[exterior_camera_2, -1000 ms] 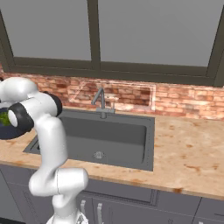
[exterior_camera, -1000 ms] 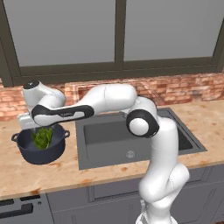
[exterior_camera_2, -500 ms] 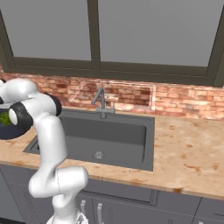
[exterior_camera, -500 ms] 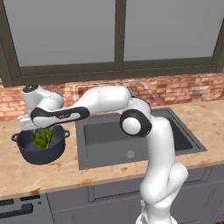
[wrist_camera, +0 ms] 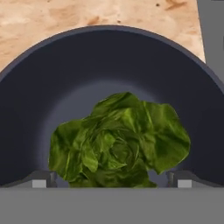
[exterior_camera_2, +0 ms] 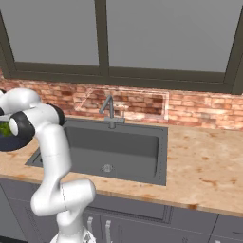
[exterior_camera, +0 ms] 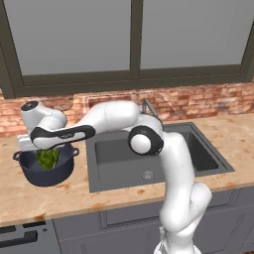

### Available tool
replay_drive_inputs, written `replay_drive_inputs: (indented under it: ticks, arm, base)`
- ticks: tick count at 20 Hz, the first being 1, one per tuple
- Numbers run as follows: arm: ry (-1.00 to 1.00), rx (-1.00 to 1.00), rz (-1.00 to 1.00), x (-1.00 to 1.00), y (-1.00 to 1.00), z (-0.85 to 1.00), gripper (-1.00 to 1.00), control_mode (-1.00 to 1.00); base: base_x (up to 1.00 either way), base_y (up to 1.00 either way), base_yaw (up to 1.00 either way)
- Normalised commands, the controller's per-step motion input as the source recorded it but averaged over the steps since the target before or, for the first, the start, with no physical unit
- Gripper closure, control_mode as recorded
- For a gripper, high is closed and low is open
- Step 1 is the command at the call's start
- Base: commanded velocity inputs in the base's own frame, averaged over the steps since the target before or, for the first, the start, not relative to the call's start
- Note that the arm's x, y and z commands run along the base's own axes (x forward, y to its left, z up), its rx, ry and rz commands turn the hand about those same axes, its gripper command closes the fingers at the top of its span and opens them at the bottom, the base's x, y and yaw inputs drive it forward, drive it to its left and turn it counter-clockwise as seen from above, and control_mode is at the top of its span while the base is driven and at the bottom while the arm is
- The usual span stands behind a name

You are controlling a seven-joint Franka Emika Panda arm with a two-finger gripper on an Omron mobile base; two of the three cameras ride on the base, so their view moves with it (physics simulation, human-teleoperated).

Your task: Dump the lettuce from the pot into the sink. Then turn on the water and wash the lettuce. Then turn off the water and put the lettuce back in the pot.

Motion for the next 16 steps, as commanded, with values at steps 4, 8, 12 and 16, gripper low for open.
replay_drive_inputs:
  ticks: [4,8,12,16]
  arm:
    - [0.10,0.00,-0.05,0.00,0.00,-0.25,-1.00,-1.00]
    - [0.11,0.00,-0.05,0.00,0.00,-0.31,-1.00,-1.00]
    - [0.08,0.00,-0.04,0.00,-0.06,-0.33,-1.00,-1.00]
    - [0.03,0.01,-0.03,0.00,-0.07,-0.29,-1.00,-1.00]
  base:
    - [0.00,0.00,0.00]
    - [0.00,0.00,0.00]
    - [0.00,0.00,0.00]
    - [0.00,0.00,0.00]
